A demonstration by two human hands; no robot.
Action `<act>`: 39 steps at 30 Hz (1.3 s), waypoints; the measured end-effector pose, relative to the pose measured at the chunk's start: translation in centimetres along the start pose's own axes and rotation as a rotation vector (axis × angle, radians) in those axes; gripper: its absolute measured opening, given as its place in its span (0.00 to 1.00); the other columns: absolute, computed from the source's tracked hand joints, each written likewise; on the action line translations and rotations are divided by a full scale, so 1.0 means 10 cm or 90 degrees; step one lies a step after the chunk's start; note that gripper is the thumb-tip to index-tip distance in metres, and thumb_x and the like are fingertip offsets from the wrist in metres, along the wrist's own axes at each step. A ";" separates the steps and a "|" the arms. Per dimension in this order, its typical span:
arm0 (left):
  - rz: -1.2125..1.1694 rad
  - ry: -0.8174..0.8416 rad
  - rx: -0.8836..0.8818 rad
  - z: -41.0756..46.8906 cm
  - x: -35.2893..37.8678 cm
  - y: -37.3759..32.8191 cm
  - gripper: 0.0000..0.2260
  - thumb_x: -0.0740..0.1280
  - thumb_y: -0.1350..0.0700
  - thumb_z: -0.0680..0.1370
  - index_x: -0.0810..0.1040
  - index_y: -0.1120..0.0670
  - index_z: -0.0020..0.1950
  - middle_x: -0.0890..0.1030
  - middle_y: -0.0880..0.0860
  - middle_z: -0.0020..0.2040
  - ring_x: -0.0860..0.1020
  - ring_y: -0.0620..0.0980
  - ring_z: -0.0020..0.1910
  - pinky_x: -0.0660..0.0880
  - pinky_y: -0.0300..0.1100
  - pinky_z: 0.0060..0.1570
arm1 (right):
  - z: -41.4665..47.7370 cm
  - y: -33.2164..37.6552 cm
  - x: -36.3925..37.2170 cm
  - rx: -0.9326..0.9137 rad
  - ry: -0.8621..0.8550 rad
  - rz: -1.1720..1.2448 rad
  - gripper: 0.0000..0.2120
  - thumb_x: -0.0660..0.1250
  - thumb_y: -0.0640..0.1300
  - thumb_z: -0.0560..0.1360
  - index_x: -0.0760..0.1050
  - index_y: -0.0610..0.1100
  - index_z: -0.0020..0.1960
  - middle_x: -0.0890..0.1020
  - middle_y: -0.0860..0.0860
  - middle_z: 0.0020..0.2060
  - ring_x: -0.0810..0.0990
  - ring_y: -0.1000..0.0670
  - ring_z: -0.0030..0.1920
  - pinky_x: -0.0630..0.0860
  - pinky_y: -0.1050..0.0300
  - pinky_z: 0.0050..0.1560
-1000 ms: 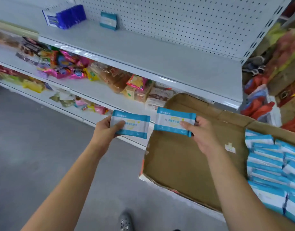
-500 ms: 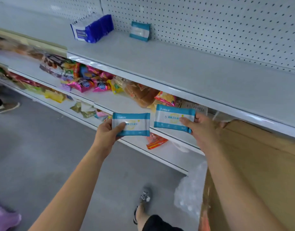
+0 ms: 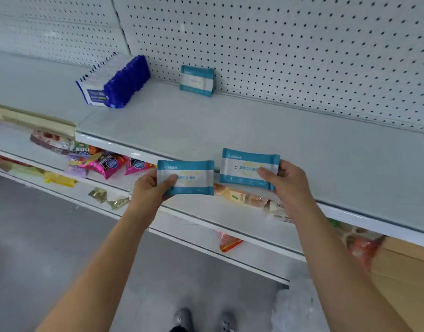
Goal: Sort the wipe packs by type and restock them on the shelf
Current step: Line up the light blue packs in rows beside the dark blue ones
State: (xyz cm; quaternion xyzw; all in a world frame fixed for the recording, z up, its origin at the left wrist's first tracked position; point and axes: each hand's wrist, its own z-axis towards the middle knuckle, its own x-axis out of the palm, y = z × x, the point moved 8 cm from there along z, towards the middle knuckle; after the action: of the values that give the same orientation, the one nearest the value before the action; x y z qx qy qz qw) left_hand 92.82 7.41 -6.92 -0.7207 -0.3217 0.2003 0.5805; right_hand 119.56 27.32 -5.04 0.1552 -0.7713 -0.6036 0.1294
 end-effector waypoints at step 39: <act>0.155 0.090 0.133 3.88 0.19 -1.17 0.15 0.71 0.62 0.78 0.77 0.55 0.64 0.81 0.52 0.59 0.81 0.49 0.57 0.81 0.39 0.53 | 3.07 0.86 2.15 -0.137 -0.268 -0.128 0.14 0.71 0.44 0.77 0.73 0.48 0.60 0.82 0.57 0.52 0.81 0.63 0.50 0.79 0.60 0.56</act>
State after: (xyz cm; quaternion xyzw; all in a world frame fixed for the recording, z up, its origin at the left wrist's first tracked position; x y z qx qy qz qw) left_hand 65.76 37.61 -5.00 -0.7024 -0.1680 0.2506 0.6447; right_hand 87.24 48.04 -3.73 0.0876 -0.6932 -0.7110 -0.0788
